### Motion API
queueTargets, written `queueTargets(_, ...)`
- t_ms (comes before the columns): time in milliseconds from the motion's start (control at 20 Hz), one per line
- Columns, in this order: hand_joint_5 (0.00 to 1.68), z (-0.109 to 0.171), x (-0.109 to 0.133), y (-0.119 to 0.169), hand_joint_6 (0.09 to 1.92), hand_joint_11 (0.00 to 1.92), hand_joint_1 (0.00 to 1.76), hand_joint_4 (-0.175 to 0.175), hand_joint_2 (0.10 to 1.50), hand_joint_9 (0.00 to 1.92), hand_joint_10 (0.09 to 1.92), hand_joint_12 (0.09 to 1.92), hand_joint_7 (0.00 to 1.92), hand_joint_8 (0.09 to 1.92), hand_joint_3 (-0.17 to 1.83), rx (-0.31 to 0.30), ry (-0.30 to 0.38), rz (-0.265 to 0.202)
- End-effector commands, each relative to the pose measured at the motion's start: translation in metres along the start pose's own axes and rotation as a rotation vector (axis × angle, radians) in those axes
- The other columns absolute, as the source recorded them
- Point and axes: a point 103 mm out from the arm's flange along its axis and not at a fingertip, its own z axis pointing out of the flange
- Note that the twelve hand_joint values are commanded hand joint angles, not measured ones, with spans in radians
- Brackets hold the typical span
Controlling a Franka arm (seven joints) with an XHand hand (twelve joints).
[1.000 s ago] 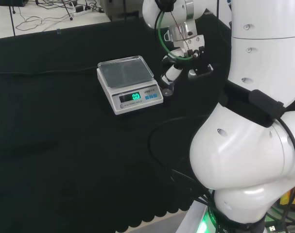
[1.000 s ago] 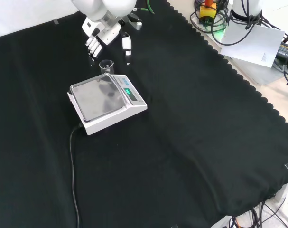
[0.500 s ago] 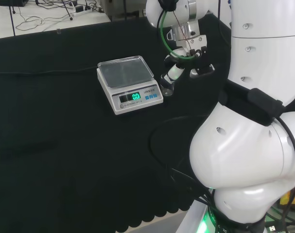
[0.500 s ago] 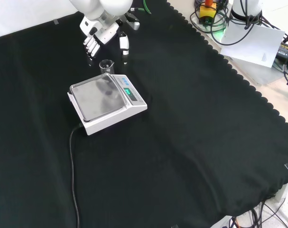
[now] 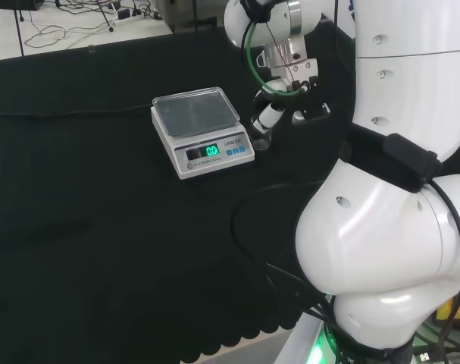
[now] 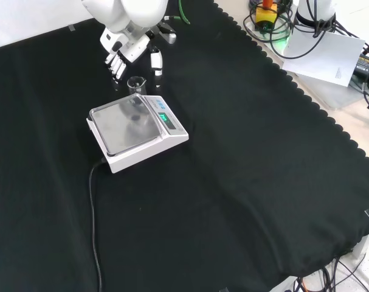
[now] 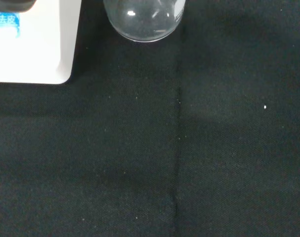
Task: Pick up the beaker.
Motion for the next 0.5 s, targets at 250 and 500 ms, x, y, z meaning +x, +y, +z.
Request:
queueTargets(250, 0.47, 0.012, 0.01, 0.011, 0.6, 0.4, 0.74, -0.038, 0.8, 0.76, 0.74, 1.37, 0.53, 0.73, 0.14, -0.058, -0.036, -0.024)
queueTargets(500, 0.88, 0.01, 0.015, 0.007, 0.72, 0.89, 0.89, -0.086, 0.8, 1.2, 0.59, 1.13, 0.94, 0.71, 0.3, -0.171, -0.021, -0.056)
